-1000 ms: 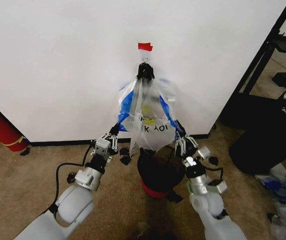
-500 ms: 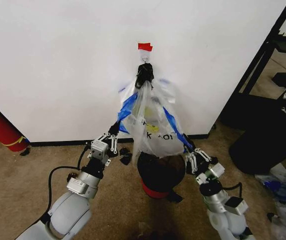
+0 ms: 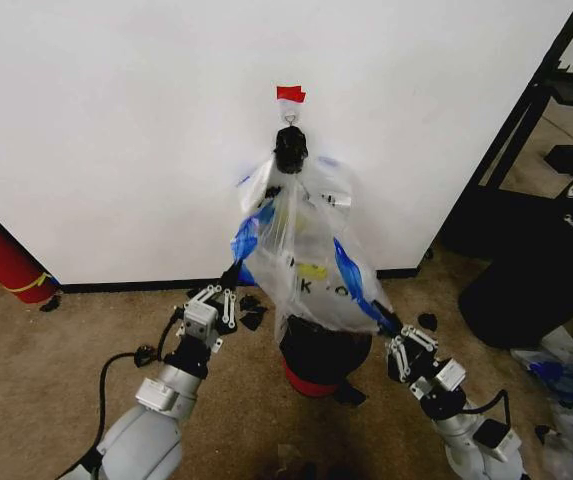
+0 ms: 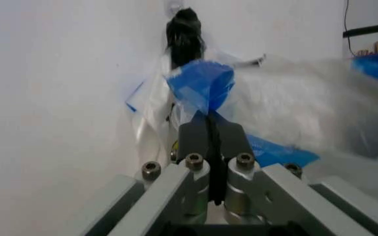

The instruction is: Pick up the garbage bag from the wall and place it over the trash bin.

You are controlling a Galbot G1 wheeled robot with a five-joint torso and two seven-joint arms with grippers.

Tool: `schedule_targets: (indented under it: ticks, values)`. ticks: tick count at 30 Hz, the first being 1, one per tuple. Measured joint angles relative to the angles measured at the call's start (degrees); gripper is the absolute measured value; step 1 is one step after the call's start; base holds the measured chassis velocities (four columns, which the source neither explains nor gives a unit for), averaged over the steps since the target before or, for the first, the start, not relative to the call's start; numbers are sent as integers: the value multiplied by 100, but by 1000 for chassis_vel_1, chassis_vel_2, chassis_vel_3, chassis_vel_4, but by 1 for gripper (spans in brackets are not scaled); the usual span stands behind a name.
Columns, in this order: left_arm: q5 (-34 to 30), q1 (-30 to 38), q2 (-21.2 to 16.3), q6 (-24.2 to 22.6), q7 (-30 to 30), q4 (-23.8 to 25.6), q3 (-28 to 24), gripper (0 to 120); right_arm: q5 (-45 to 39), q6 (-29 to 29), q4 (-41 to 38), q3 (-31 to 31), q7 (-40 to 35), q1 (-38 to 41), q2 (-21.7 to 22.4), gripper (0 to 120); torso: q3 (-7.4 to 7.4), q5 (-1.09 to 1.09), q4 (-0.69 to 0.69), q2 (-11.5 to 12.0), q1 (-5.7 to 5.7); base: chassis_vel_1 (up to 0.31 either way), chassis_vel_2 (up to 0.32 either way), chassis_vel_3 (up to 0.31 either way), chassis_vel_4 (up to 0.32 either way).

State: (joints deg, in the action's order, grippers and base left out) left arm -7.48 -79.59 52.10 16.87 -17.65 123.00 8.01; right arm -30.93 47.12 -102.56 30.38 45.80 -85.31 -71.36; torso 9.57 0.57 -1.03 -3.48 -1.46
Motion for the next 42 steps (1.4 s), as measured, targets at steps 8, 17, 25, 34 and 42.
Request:
schedule_targets:
  ticks: [8, 17, 25, 34, 42]
  values:
    - [71, 27, 201, 149, 41, -310, -94, 0, -84, 26, 275, 79, 262, 132, 26, 0, 0, 1, 0, 0, 0, 0, 0, 0, 0]
    - [107, 150, 365, 444, 443, -760, -293, 0, -285, 23, 904, 161, 843, 433, 19, 0, 0, 1, -1, 0, -1, 0, 0, 0, 0]
    - [730, -77, 138, 441, 675, -1022, -410, 0, 44, 12, 1331, -237, 293, 379, 280, 0, 0, 1, -1, 0, -1, 0, 0, 0, 0]
    - [1478, -447, -273, 430, 808, -1069, -217, 0, 124, 8, 1262, -151, 184, 95, 716, 0, 0, 1, 0, 0, 0, 0, 0, 0, 0]
    - [2009, -690, -244, 501, 974, -1343, -203, 0, -223, 4, 1571, -106, 243, -235, 898, 0, 0, 1, 0, 0, 0, 0, 0, 0, 0]
